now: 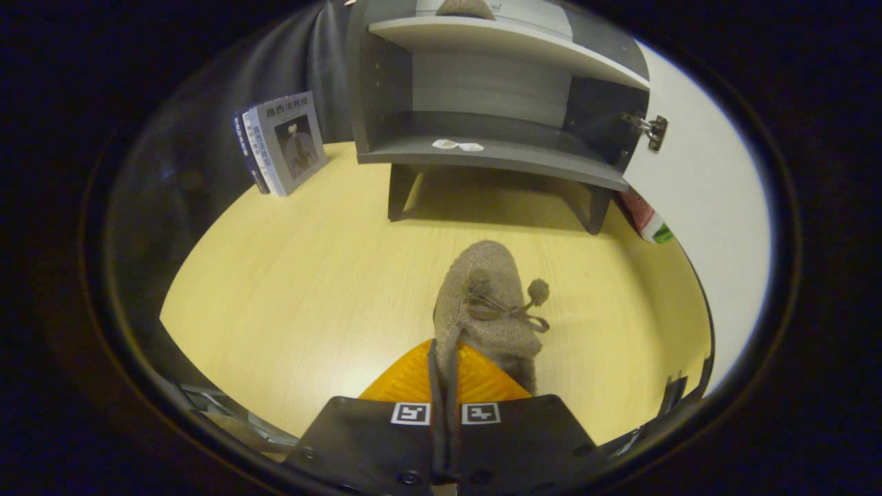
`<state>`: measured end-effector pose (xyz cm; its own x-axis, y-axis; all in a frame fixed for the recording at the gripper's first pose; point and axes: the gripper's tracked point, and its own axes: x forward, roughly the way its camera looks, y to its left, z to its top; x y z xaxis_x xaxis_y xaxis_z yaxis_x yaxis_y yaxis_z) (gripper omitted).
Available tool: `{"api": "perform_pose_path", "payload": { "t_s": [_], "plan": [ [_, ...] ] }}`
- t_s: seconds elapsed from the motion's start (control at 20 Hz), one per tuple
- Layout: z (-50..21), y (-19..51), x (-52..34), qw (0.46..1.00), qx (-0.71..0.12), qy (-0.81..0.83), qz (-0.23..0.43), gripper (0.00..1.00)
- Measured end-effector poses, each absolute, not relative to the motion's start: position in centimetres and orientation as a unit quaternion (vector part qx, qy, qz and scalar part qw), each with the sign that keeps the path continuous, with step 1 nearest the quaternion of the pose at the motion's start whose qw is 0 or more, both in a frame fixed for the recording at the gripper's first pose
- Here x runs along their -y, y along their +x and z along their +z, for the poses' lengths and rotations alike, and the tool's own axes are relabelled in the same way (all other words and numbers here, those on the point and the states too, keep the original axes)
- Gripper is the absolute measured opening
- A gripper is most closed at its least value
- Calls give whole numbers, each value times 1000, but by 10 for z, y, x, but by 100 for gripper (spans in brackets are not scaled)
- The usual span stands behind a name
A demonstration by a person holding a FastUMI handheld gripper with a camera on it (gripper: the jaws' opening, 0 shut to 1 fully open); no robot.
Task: Open the shoe cabinet door, grab the shoes and put them into the shoe cabinet, then close the shoe cabinet door.
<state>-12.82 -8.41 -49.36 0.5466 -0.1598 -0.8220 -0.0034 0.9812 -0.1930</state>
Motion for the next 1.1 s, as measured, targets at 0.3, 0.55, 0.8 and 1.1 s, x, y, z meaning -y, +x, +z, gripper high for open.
{"api": "perform_pose_path", "payload": {
  "t_s": [0.3,0.55,0.8,1.1],
  "plan": [
    [-411,-106,90,905,-412,-96,-45,3],
    [-316,-67,97,935,-334,-105,-55,2],
    [-241,-21,102,951,-277,-127,-55,2],
    [-192,47,118,958,-230,-158,-64,2]
  ]
}}
